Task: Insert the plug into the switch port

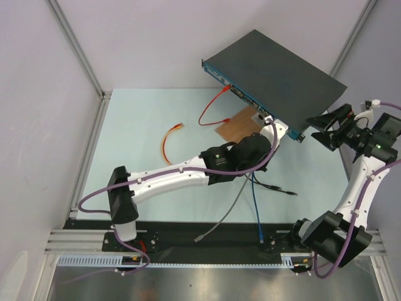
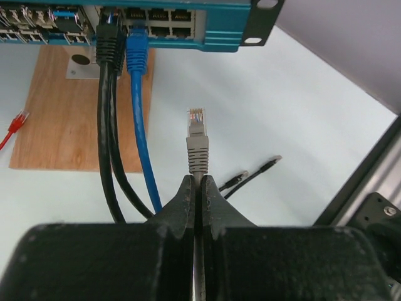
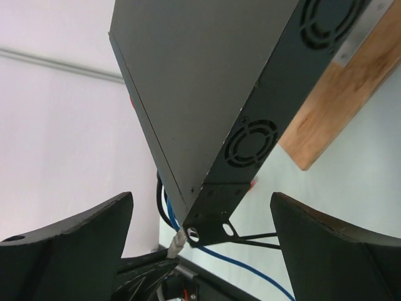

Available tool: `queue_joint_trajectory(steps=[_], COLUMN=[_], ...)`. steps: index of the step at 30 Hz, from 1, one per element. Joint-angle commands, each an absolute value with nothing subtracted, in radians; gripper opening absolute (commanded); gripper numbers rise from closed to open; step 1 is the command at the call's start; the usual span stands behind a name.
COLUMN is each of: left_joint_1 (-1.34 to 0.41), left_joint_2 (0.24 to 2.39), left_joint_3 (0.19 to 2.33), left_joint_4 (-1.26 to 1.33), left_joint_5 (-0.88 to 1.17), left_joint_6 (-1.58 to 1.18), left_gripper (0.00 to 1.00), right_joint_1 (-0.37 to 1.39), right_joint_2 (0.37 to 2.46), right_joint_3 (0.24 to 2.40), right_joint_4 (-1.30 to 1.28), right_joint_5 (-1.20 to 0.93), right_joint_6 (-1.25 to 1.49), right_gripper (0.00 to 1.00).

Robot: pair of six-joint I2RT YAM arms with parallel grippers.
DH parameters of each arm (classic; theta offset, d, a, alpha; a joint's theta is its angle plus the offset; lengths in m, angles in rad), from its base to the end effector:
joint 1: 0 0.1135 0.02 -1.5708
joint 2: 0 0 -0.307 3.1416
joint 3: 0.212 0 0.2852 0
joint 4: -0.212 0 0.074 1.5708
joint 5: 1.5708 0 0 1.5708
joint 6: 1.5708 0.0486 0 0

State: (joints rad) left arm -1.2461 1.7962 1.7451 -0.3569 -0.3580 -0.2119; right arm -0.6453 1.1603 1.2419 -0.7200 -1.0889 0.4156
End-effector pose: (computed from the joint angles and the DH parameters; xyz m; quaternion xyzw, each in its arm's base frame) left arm 0.1692 -0.4493 0.4110 0.3215 0.7632 -0.2490 0.5022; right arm 0.2240 -0.1148 0.4200 0.1858 0.7769 0.4156 0.4350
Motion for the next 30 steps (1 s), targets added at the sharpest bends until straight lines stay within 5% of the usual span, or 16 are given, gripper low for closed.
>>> queue_joint_trajectory(steps=[1, 14, 23, 30], left_joint_1=[-1.247, -1.207, -1.192, -1.172], left_joint_2=[1.81, 1.871, 1.914, 1.939], left_joint_3=[1.799, 1.844, 1.888, 1.936], left_joint_4=[-0.298, -0.225, -0.218, -0.227], left_joint_5=[-0.431, -0.437, -0.417, -0.402], left_joint_6=[-0.176, -0.086, -0.041, -0.021], left_gripper=[0.0, 0.0, 0.0, 0.0], right_joint_1=[-0.594, -0.472, -0.457, -0.449], right_joint_2=[1.143, 1.155, 1.149, 1.158], right_joint_3=[1.195, 1.058, 1.04, 1.04], right_joint_4=[-0.606, -0.328, -0.302, -0.308], right_joint_5=[-1.1, -1.06, -1.057, -1.055], right_joint_6=[0.471, 0.637, 0.66, 0.649], right_gripper=[0.97, 0.76, 0.53, 0.27])
